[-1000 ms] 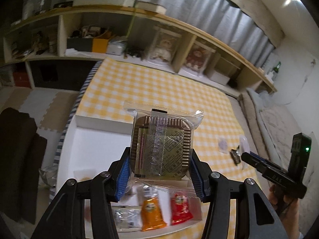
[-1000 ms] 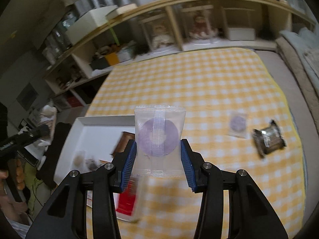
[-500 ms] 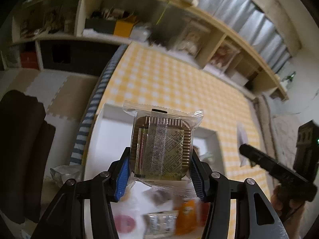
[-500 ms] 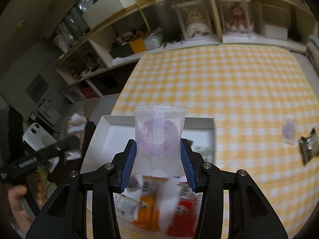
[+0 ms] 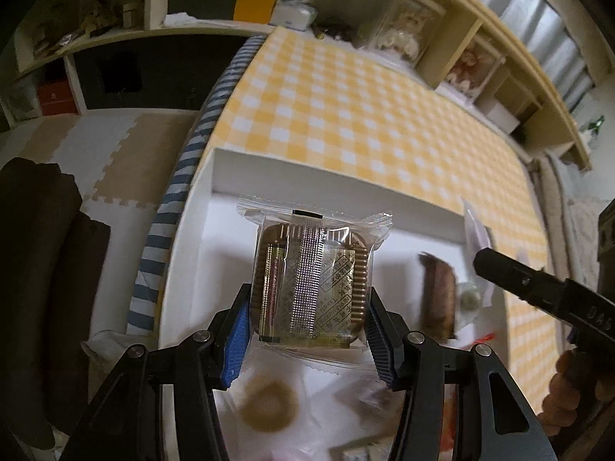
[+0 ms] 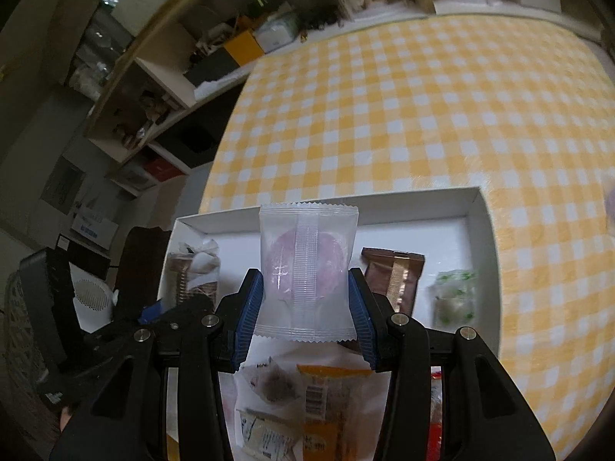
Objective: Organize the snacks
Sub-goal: 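Lower both packets into the tray and open both tools, then lift both tools away from the tray toward the last snacks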
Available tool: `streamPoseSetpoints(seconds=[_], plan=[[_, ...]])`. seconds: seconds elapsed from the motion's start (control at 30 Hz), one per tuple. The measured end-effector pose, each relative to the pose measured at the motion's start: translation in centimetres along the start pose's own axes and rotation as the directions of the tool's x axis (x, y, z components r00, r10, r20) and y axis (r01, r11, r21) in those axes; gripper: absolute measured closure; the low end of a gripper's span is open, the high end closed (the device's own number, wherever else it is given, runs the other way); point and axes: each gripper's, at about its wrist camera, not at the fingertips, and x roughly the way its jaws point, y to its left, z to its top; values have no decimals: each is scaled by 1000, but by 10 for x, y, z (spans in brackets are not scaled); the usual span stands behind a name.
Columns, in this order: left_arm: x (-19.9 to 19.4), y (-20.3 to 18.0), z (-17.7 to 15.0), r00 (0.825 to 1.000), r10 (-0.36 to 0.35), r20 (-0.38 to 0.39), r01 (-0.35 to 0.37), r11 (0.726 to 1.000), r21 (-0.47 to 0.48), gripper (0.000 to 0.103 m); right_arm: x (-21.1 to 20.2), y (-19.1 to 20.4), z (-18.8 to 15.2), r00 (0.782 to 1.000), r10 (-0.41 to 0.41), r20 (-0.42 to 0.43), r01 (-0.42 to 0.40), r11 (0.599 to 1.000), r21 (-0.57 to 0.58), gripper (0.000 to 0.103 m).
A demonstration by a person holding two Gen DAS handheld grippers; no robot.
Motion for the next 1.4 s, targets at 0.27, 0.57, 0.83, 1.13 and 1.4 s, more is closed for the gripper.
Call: streamPoseSetpoints(seconds=[0.27, 0.57, 0.83, 1.13, 1.4], plan=[[12, 4, 1, 997, 61, 41, -61, 998, -10, 48, 30, 0, 9, 1000, 2, -21, -1, 1000, 27, 54], [0, 1, -10, 997, 38, 62, -39, 999, 15, 21, 28, 1, 12, 999, -53, 3, 53, 999, -15, 20], [-29, -11, -23, 996, 44, 72, -47, 998, 32, 4, 7, -11, 1, 997, -80, 9, 80, 996, -39, 3], [-69, -34, -40, 996, 46, 81, -51, 997, 55, 0, -29, -13, -13, 994, -102, 44, 106, 991, -86, 0], [-102, -55, -50, 993, 59, 102, -67, 995, 71, 0, -64, -19, -24, 990, -118, 76, 126, 986, -106, 0]])
